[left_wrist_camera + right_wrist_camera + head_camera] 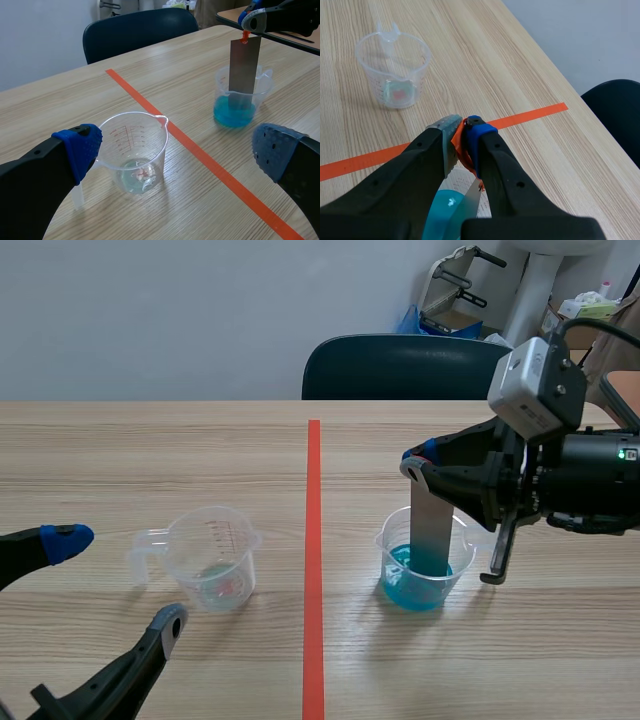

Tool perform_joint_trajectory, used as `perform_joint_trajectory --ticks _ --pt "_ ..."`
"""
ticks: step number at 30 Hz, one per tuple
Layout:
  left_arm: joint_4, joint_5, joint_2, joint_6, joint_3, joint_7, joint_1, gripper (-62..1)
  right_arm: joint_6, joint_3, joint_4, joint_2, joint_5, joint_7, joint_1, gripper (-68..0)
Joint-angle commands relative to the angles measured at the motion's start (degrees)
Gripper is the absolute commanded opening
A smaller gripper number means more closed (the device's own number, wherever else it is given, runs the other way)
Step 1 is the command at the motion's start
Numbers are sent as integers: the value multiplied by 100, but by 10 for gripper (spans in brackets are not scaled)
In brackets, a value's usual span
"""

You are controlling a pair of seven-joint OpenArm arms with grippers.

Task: Do the redox reaction experiment

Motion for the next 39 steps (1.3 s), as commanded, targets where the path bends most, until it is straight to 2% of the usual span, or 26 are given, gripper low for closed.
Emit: perform_joint_trajectory --ticks 1,39 --pt "68 11 28 7 17 -87 -17 14 90 4 2 81 -50 -90 33 -669" --pt "68 28 28 9 17 -92 -17 14 90 4 4 81 -44 -87 35 -669"
